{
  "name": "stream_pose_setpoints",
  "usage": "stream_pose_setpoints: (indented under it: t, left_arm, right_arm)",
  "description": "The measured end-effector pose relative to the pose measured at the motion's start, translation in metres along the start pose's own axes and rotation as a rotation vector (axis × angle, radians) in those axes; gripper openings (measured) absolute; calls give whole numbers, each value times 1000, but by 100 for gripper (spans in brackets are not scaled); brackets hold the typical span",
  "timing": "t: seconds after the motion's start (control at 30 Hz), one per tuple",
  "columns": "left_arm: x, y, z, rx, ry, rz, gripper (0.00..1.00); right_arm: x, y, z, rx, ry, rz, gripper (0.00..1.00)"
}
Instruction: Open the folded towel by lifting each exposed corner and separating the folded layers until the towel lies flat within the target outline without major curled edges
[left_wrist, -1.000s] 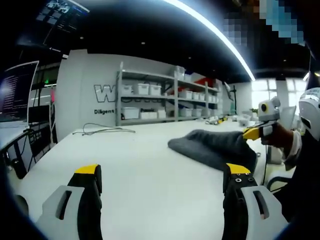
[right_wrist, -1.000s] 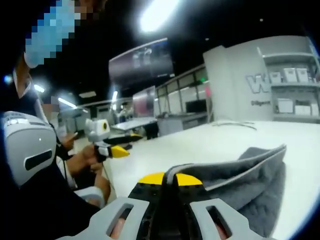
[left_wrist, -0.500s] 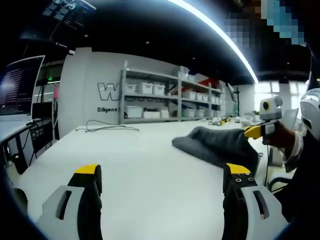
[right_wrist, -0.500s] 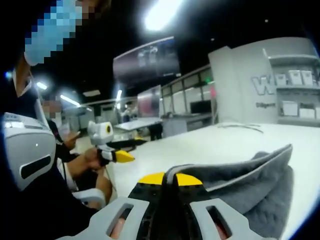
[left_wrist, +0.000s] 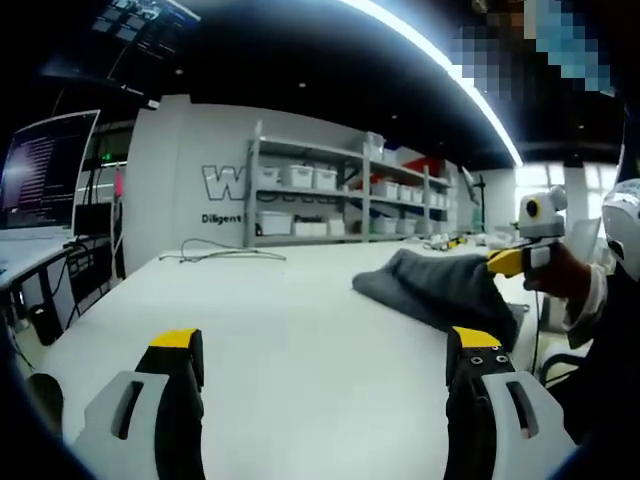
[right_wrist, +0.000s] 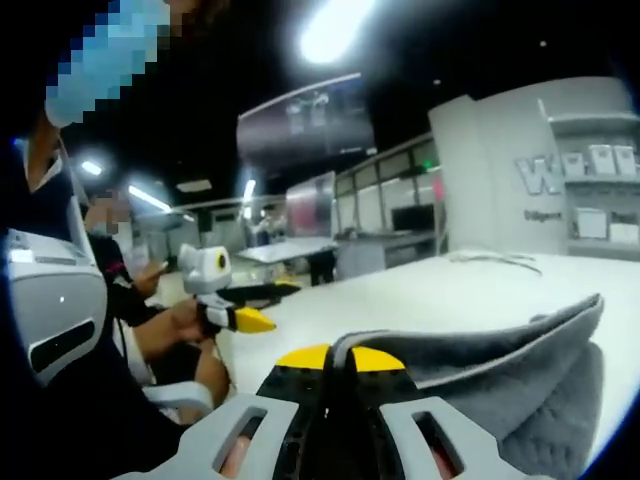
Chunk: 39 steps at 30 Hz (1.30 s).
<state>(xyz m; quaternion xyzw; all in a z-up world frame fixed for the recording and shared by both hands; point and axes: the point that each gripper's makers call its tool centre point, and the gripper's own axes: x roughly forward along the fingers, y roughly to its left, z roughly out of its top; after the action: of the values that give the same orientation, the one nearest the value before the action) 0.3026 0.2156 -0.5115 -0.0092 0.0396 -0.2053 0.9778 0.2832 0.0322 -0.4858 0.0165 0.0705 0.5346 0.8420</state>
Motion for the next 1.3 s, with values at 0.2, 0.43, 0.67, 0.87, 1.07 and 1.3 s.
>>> stream_pose_setpoints:
  t: [0.2,0.43,0.67,0.87,1.07,1.3]
  left_arm:
    - [-1,-4,3,8,1,-18,100]
    - [-4,-14,13,34,-3,-38,100]
    - [-7,-8,10,51,8,-26,100]
    - [-16,2,10,65,5,-1,100]
    - [-24,13,10,57,3,32,100]
    - [-26,17,8,51,5,51,100]
  right_arm:
    - [7,5,6,-10,-13,17,2]
    - [20,13,8,-36,-12,48,2]
    - [35,20,6,-51,2,78,2]
    - [44,26,3,-62,15,92,2]
    - [53,36,-6,-92,46,120,2]
    - [62,39,-15,-95,68,143,2]
